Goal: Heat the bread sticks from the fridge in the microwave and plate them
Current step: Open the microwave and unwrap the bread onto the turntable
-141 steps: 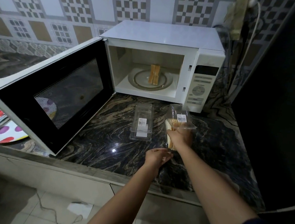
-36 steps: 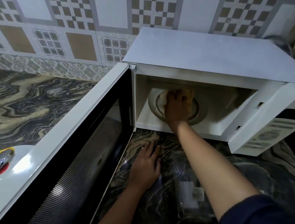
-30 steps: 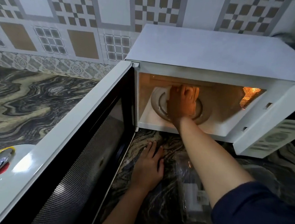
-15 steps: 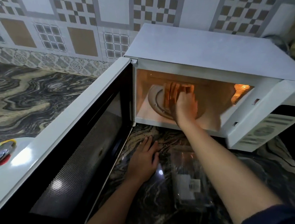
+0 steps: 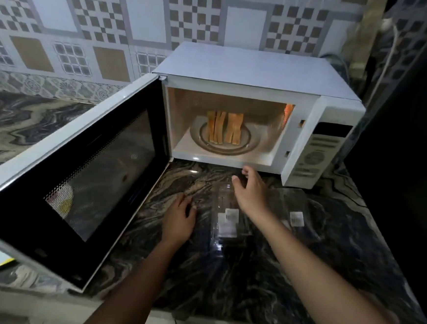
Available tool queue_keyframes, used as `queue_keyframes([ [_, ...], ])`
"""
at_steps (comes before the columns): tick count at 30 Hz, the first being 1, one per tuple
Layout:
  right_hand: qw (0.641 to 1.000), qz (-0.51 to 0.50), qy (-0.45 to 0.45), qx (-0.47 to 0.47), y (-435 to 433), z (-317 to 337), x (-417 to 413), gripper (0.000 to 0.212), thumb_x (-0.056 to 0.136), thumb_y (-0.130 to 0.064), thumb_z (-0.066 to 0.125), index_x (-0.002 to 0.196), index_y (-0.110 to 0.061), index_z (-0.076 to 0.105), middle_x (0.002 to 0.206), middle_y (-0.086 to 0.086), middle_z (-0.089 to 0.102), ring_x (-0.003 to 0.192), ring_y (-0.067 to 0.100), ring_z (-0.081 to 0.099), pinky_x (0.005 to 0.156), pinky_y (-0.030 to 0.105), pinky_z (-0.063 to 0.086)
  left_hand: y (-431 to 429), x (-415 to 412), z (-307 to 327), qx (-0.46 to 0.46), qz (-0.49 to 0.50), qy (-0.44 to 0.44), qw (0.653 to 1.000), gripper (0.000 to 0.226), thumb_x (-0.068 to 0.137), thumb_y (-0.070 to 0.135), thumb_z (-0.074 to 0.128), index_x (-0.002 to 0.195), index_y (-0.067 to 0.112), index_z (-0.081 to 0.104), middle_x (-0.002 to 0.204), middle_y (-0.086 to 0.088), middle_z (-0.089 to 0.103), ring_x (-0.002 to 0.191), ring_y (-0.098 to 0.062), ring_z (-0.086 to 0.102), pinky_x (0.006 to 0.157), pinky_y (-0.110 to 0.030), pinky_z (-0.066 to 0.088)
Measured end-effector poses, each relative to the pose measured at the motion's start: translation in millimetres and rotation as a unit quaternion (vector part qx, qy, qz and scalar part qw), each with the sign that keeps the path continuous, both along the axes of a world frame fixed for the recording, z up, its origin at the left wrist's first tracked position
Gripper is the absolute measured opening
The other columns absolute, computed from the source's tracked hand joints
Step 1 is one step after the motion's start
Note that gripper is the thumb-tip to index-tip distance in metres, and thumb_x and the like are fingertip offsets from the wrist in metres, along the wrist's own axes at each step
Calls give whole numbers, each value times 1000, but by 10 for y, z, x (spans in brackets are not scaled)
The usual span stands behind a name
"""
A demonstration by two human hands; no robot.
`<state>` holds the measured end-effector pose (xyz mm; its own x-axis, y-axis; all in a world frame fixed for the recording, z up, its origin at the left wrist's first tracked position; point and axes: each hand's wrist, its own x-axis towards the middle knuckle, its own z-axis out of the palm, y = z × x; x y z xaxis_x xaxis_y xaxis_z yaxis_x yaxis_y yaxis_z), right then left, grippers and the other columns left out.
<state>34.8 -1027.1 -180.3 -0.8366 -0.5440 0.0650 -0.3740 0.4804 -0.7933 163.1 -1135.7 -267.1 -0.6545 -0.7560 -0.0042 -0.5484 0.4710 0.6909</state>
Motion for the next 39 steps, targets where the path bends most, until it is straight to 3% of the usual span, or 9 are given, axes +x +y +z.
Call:
queue_keyframes([
  [5, 995, 33, -50, 80, 320, -112, 221, 60, 96, -29, 46, 148, -8, 22, 153, 10, 28, 140, 25, 29, 112, 34, 26, 382, 58, 214, 146, 46, 105, 983, 31, 97, 28, 46, 113, 7, 63, 117, -6, 61, 113, -21, 55, 86, -22, 35],
  [10, 978, 13, -80, 191, 542, -213, 349, 63, 92, -26, 48, 145, -3, 23, 147, 17, 35, 132, 33, 39, 105, 39, 36, 646, 75, 211, 250, 52, 153, 955, 27, 94, 29, 53, 108, 10, 66, 103, 0, 64, 100, -14, 58, 81, -19, 36],
  [14, 964, 9, -140, 226, 602, -260, 399, 40, 89, -23, 52, 121, 1, 54, 123, 19, 59, 105, 34, 61, 86, 35, 49, 733, 87, 96, 219, 66, 130, 965, 15, 85, 9, 63, 97, 1, 66, 87, -10, 66, 81, -18, 59, 68, -16, 44],
  [17, 940, 1, -292, 174, 588, -308, 394, 32, 92, -10, 48, 121, 5, 51, 107, 18, 64, 68, 23, 63, 60, 30, 55, 730, 88, 68, 241, 89, 99, 961, 10, 80, -2, 59, 76, 5, 65, 65, -7, 64, 73, -23, 59, 72, -30, 49],
  [21, 921, -11, -372, 114, 629, -361, 364, 34, 93, -1, 45, 126, 8, 46, 78, 12, 62, 59, 17, 59, 41, 21, 52, 751, 143, 111, 332, 123, 104, 929, 29, 84, -10, 55, 61, 7, 56, 36, 4, 57, 44, -15, 61, 57, -27, 56],
  [23, 913, -17, -397, 94, 654, -382, 360, 38, 93, 1, 45, 130, 8, 43, 76, 12, 60, 60, 18, 59, 36, 19, 50, 781, 165, 163, 347, 121, 102, 924, 29, 84, -13, 54, 60, 3, 54, 35, 1, 56, 34, -7, 57, 44, -17, 52],
  [28, 901, -18, -427, 74, 679, -395, 364, 34, 92, 4, 49, 126, 8, 46, 73, 10, 59, 60, 16, 59, 39, 17, 51, 807, 176, 280, 313, 116, 61, 941, 24, 79, -13, 61, 61, 2, 57, 59, -11, 56, 41, -10, 59, 44, -15, 53],
  [35, 912, -25, -401, 79, 674, -409, 425, 15, 88, 5, 55, 103, 5, 54, 74, 14, 59, 61, 19, 60, 40, 22, 52, 883, 207, 368, 177, 108, -9, 978, 11, 74, 0, 73, 85, -1, 71, 80, -12, 69, 67, -17, 63, 71, -26, 54],
  [39, 926, 13, -361, 109, 678, -277, 469, 24, 87, 0, 57, 110, 2, 53, 104, 19, 62, 81, 25, 66, 65, 33, 59, 942, 242, 482, 116, 105, -54, 986, 18, 80, 10, 70, 95, 1, 71, 97, -15, 71, 88, -22, 65, 72, -25, 46],
])
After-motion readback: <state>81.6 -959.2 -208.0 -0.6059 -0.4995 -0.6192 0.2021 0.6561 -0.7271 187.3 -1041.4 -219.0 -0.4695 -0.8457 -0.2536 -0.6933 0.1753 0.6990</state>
